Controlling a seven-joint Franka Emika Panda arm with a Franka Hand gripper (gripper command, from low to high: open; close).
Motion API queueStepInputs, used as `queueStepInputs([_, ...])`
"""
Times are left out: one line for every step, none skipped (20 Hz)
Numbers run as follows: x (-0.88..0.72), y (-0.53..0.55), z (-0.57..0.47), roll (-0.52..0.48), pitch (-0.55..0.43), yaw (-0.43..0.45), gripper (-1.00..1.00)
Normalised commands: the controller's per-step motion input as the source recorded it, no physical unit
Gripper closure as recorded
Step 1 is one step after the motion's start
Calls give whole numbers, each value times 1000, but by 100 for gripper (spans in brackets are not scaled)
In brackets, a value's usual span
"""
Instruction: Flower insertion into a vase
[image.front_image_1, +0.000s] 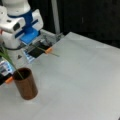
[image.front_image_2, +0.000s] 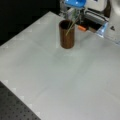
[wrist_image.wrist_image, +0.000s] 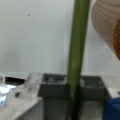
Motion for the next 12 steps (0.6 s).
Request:
queueStepInputs([-273, -135, -163, -2, -225, -25, 100])
queueStepInputs([-291, -203, -174, 9, -246, -9, 100])
queueStepInputs([-313, -288, -184, 17, -262, 6, 100])
queueStepInputs([-324, -332, -189, 18, -266, 14, 100])
queueStepInputs([-338, -387, -196, 17, -276, 30, 100])
queueStepInputs([-355, -442, -201, -9, -273, 69, 100])
queueStepInputs([-361, -453, -202, -20, -271, 93, 100])
queueStepInputs([-361, -460, -204, -37, -269, 130, 100])
queueStepInputs([-359, -455, -208, -52, -268, 151, 100])
queueStepInputs([-350, -420, -206, -61, -266, 157, 100])
queueStepInputs([-345, -387, -208, -72, -264, 160, 100])
queueStepInputs([-333, -334, -203, -79, -261, 155, 100])
